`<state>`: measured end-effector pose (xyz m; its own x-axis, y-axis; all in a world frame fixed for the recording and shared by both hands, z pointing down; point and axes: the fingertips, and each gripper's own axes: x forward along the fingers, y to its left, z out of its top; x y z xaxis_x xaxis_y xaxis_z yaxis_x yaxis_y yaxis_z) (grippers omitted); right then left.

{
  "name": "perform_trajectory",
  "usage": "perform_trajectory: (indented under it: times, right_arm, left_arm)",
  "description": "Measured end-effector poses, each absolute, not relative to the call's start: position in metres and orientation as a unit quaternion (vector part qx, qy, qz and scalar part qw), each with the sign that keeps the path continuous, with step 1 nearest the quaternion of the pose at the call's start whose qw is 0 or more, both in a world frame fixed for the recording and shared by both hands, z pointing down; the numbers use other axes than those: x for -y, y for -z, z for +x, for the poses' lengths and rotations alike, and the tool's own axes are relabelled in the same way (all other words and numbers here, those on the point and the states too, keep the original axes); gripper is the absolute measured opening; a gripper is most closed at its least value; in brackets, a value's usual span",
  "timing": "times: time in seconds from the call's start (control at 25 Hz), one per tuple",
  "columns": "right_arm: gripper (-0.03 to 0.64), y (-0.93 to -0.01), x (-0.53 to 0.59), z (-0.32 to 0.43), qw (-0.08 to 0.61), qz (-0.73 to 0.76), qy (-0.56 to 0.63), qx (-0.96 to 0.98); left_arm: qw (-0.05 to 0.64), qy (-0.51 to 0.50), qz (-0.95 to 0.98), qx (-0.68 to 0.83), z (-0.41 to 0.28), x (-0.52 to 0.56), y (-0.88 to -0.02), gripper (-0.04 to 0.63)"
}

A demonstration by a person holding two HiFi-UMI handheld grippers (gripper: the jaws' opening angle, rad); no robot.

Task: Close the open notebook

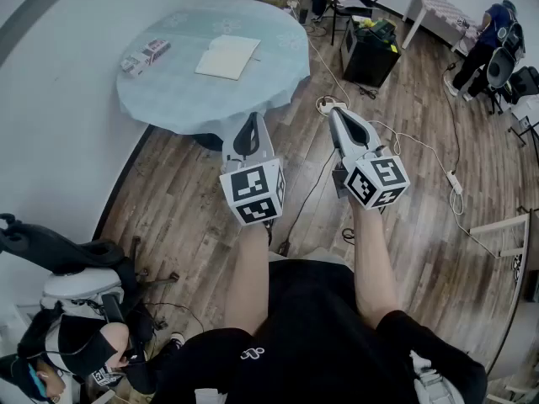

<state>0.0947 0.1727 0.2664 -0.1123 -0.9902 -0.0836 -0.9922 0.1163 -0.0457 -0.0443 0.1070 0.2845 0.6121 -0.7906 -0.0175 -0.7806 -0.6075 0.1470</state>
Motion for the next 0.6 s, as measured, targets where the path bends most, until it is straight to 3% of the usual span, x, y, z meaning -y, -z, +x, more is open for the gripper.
perform_trajectory:
  times: [0.28,0.6]
  right_arm:
    - [0.008,-0.269,-0.176,0.077,0.03,-0.653,-0.017,-0.756]
    - [0.009,-0.269,-0.182,0.099,0.083,-0.682,0.012,-0.726]
  left_arm:
    - [0.058,0.048,0.893,0.445,-0.057,-0.109,-0.28,0.003]
    - [0.066,0.051,0.887,0.455,-0.079,-0.105,-0.283,0.003]
